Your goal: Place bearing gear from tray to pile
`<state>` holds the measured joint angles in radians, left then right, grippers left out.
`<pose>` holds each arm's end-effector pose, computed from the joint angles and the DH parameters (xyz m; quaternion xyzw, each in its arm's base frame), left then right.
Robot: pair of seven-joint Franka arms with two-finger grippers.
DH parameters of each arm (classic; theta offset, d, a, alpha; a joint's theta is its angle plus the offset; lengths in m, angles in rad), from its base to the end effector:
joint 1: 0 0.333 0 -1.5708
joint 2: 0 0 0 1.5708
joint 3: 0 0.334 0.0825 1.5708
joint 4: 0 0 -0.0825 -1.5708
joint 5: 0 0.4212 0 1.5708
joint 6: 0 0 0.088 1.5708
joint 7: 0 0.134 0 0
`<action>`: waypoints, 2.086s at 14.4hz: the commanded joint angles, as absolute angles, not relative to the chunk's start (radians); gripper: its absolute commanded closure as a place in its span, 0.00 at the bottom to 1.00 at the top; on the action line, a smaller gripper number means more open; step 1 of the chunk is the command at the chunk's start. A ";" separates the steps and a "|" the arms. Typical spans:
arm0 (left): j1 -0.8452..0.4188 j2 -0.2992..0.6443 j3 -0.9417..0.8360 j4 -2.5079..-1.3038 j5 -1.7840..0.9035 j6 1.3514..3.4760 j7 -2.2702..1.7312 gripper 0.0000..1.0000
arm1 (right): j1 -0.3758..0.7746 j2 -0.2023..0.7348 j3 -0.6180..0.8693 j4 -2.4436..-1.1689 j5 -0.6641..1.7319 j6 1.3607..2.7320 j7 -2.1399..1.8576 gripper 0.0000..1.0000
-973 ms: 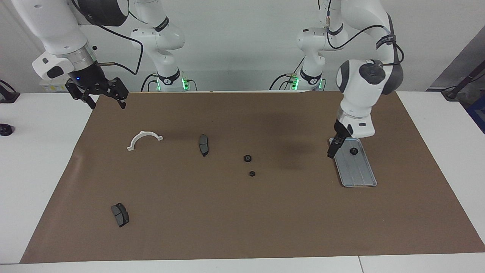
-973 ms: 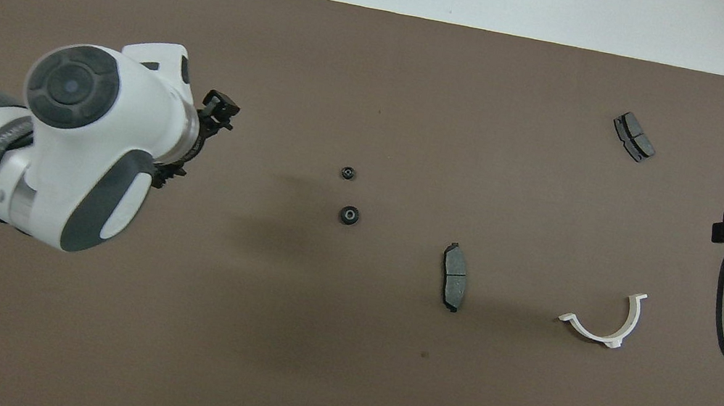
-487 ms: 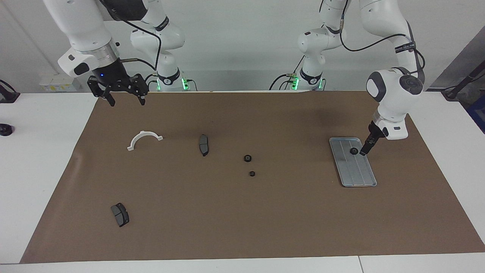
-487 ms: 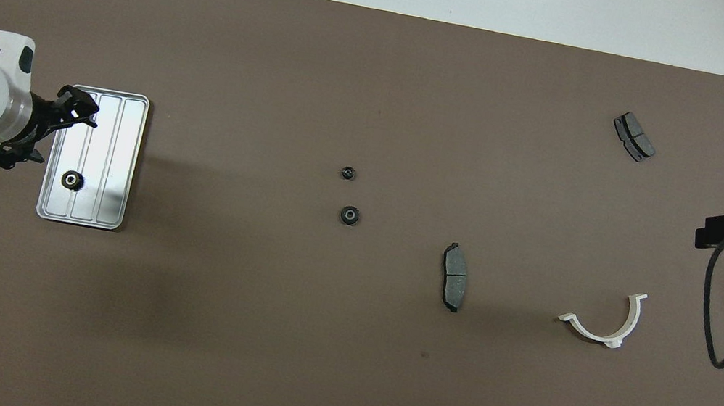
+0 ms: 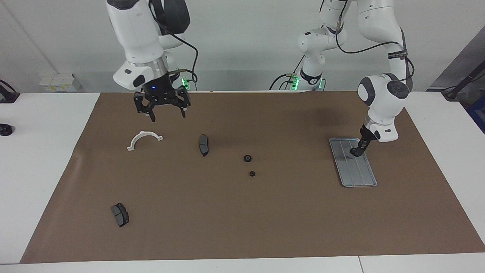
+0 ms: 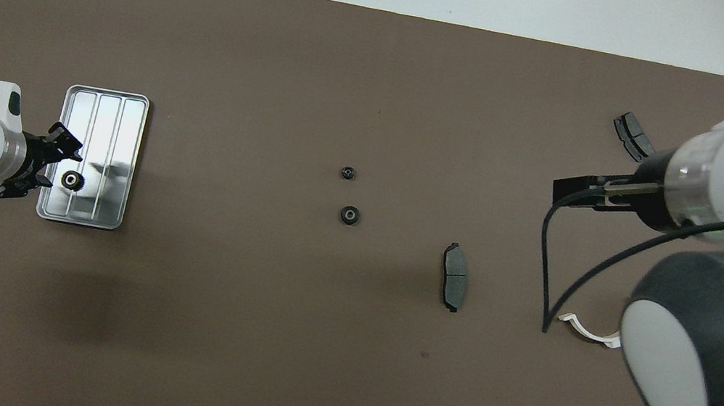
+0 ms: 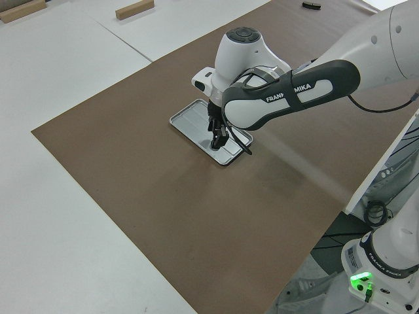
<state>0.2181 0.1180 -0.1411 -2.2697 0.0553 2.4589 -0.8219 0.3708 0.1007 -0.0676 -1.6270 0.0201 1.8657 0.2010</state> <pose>0.5654 0.0442 0.2776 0.9086 0.4160 0.0375 0.0039 0.6193 0.1977 0.5522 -0.9964 -0.0491 -0.0653 0.0234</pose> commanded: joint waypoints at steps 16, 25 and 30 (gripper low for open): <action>0.177 0.127 -0.152 -1.890 0.060 2.031 -0.752 1.00 | 0.667 0.604 -0.071 -1.529 0.000 2.197 0.801 0.07; 0.012 0.130 -0.152 -1.798 0.038 2.031 -0.862 1.00 | 0.670 0.569 -0.052 -1.594 0.003 2.141 0.821 0.37; -0.074 0.143 -0.152 -1.818 -0.035 2.207 -0.882 1.00 | 0.670 0.566 -0.041 -1.603 0.021 2.140 0.824 0.46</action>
<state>-0.0425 0.1291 -0.1668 -1.8225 0.0018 2.1600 -0.8650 0.6746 0.5983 -0.0498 -1.5623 0.0138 2.1415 0.7965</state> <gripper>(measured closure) 0.652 0.414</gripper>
